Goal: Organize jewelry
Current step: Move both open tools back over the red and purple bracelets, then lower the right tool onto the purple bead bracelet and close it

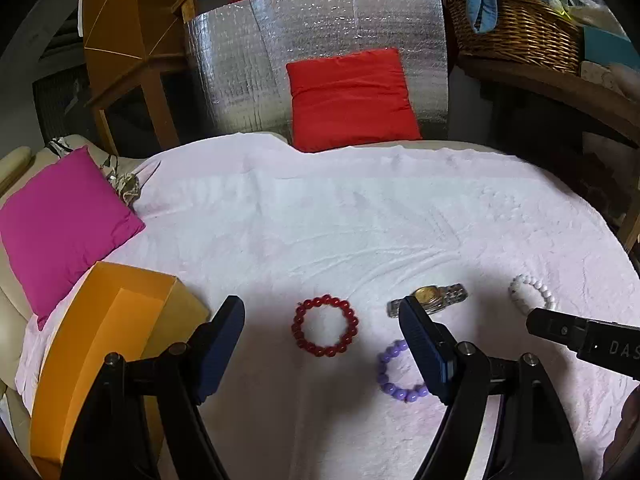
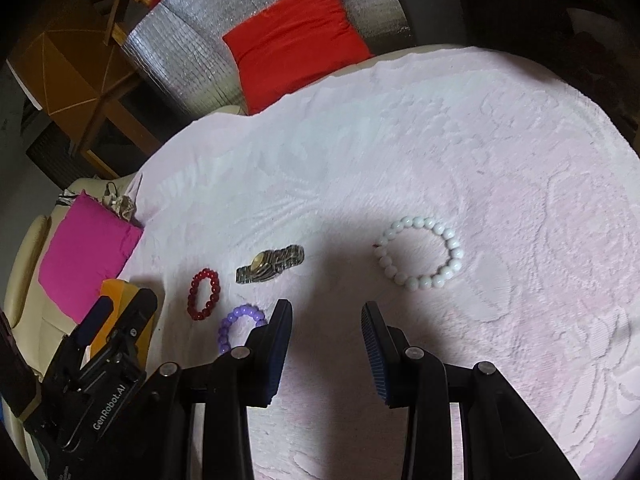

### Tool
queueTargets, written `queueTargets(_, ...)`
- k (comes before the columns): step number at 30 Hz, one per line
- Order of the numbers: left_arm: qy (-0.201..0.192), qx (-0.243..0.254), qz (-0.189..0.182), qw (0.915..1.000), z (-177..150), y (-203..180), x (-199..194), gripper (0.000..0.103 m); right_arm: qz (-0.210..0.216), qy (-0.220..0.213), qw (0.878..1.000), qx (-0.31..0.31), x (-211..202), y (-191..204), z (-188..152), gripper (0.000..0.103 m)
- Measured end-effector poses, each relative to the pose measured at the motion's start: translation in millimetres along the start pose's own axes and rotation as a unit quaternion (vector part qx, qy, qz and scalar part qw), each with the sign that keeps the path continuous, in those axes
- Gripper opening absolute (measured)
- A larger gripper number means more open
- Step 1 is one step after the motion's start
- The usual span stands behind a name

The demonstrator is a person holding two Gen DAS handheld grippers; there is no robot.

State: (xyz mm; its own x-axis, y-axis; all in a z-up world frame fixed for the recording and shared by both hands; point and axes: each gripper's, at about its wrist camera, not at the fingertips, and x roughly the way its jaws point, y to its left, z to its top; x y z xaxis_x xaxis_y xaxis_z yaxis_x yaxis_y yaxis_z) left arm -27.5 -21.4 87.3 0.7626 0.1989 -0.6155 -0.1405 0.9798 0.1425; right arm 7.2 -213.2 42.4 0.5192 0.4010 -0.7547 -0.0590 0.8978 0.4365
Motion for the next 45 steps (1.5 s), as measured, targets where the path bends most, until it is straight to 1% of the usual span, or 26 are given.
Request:
queueTargets(5, 0.006, 0.001, 0.005, 1.0000, -4, 5, 3, 0.080, -0.002, 0.011, 1.000, -0.001, 10, 6, -5, 0.040)
queueTargets(13, 0.013, 0.001, 0.001, 0.9999, -8, 9, 5, 0.080, -0.003, 0.020, 1.000, 0.006, 18, 8, -8, 0.040)
queueTargets(17, 0.022, 0.001, -0.001, 0.9998, -10, 11, 9, 0.080, -0.005, 0.021, 1.000, 0.006, 19, 8, -8, 0.040)
queueTargets(27, 0.041, -0.017, -0.012, 0.9989, -12, 21, 19, 0.080, -0.005, 0.019, 1.000, 0.014, 17, 0, -6, 0.040)
queueTargets(32, 0.044, -0.010, -0.012, 0.9989, -13, 19, 21, 0.080, -0.003, 0.019, 1.000, 0.018, 16, -3, -5, 0.040)
queueTargets(40, 0.040, 0.005, -0.028, 0.9988, -13, 12, 21, 0.080, -0.004, 0.019, 1.000, 0.022, 16, -6, -4, 0.040)
queueTargets(45, 0.041, 0.008, -0.026, 0.9988, -13, 10, 22, 0.080, -0.004, 0.018, 0.999, 0.026, 15, -10, -4, 0.040)
